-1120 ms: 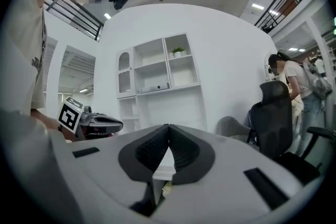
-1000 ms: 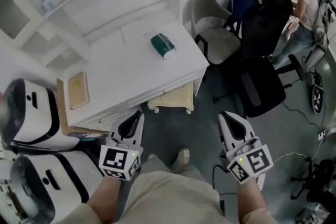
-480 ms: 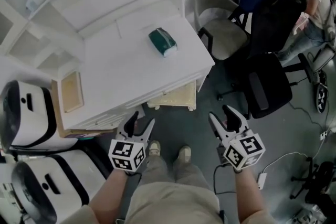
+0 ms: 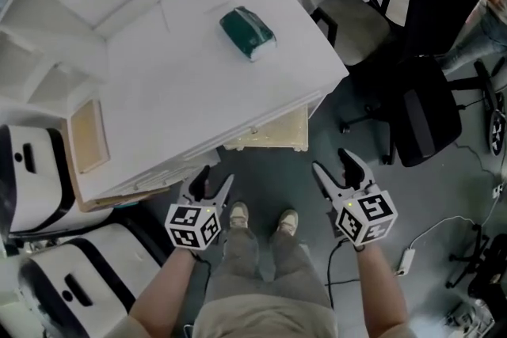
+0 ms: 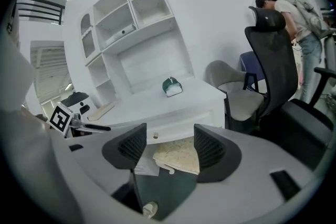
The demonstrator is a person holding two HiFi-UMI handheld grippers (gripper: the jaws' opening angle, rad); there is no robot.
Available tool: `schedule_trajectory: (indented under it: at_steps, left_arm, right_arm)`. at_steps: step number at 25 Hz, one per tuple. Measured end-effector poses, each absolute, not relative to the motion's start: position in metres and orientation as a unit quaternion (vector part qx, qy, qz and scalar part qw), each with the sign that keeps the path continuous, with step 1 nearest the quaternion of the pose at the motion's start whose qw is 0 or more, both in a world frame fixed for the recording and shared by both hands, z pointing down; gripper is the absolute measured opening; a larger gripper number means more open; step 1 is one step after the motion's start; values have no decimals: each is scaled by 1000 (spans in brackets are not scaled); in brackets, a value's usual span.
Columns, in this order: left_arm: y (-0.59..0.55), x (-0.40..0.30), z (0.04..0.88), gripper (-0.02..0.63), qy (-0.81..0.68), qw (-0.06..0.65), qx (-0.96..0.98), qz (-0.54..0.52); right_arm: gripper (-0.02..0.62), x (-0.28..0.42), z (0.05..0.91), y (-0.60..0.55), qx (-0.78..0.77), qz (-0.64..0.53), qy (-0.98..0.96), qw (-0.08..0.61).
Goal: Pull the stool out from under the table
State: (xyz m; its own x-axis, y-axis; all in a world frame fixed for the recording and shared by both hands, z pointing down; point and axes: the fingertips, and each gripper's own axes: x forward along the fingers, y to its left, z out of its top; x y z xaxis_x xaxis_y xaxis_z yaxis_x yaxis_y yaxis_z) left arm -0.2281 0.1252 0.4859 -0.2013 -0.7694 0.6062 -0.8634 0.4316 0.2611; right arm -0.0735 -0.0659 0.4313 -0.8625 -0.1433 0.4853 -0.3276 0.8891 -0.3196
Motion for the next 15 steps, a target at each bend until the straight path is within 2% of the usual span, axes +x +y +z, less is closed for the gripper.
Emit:
schedule_trajectory:
  at_steps: [15]
  left_arm:
    - [119,-274,669,322,-783,338,521,28]
  right_arm:
    - [337,-111,612,-70,143,232,-928,255]
